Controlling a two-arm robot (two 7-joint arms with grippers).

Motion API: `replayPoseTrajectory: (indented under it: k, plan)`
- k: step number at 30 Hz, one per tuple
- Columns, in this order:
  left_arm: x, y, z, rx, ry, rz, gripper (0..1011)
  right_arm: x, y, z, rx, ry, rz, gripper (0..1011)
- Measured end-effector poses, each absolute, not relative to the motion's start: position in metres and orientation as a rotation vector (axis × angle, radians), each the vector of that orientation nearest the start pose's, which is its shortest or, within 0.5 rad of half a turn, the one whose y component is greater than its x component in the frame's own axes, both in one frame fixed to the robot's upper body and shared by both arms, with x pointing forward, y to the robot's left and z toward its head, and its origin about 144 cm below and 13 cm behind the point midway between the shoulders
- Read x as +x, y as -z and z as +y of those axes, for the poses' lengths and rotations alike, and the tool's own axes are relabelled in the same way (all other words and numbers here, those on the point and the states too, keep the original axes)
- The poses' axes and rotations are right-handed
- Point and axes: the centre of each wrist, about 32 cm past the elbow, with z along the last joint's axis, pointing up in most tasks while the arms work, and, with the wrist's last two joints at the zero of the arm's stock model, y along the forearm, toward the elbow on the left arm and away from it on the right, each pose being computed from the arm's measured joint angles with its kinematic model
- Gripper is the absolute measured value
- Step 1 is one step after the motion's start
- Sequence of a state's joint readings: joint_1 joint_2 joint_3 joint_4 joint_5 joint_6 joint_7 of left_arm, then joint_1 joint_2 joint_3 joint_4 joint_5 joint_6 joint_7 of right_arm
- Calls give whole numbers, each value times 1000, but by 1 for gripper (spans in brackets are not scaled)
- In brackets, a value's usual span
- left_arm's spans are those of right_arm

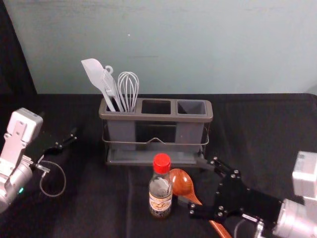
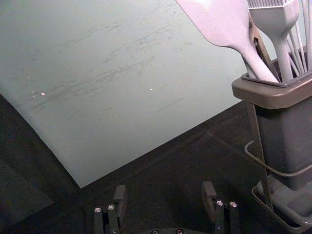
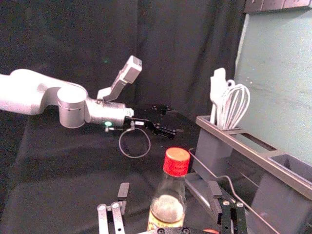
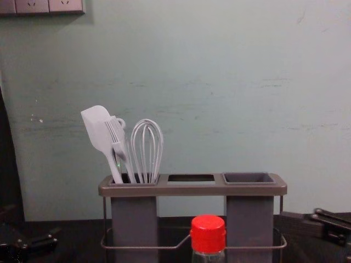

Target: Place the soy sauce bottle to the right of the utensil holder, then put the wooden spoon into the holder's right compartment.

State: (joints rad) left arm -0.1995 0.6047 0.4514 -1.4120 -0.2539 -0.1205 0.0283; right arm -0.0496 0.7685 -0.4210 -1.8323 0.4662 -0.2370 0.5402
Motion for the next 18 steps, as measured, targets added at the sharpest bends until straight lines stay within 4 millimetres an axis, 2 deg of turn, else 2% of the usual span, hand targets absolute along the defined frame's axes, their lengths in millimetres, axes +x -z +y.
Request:
replayPoseTrajectory:
  k: [18]
  plan:
    - [489,-1140,310,304,-1248,-285,1011,445,-1187,-243,-49,501,-59,1002]
